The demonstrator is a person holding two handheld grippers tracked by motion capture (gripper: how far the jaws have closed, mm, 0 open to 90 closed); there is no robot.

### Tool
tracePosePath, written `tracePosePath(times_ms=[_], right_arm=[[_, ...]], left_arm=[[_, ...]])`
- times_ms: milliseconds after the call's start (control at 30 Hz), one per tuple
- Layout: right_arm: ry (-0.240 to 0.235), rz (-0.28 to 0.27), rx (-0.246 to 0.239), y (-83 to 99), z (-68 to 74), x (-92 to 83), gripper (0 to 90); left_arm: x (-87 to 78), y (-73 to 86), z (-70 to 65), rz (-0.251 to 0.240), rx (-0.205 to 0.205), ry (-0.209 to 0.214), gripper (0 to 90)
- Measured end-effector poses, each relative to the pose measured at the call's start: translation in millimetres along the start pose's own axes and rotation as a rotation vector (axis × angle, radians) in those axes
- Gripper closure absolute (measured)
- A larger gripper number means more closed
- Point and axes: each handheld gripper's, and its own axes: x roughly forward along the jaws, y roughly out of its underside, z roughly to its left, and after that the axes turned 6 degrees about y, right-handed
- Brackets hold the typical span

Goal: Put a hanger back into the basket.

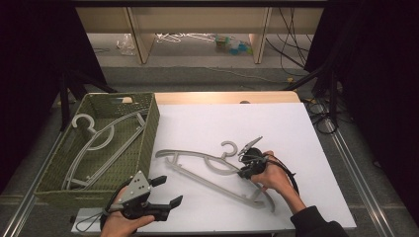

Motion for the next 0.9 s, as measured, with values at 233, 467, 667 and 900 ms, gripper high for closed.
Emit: tracePosePath(times_ms=[233, 467, 667, 900], right_arm=[[-0.008, -0.012, -0.071, 1.0, -1.7, -2.5, 81.8], [-0.001, -0.057, -0.169, 0.5, 2.7, -18.3, 82.0], [0.034, -0.082, -0.229, 1.4, 6.9, -37.5, 81.9], [0.058, -0.107, -0.291, 1.8, 15.3, -60.9, 81.7]], left_arm=[[20.9, -14.4, 7.7, 0.051, 0.019, 0.001, 18.6], [42.6, -44.5, 21.6, 0.078, 0.03, -0.009, 19.5], [75.8, -62.9, 34.3, 0.174, 0.073, -0.022, 24.8], [104.2, -69.7, 40.1, 0.264, 0.08, 0.043, 25.1]])
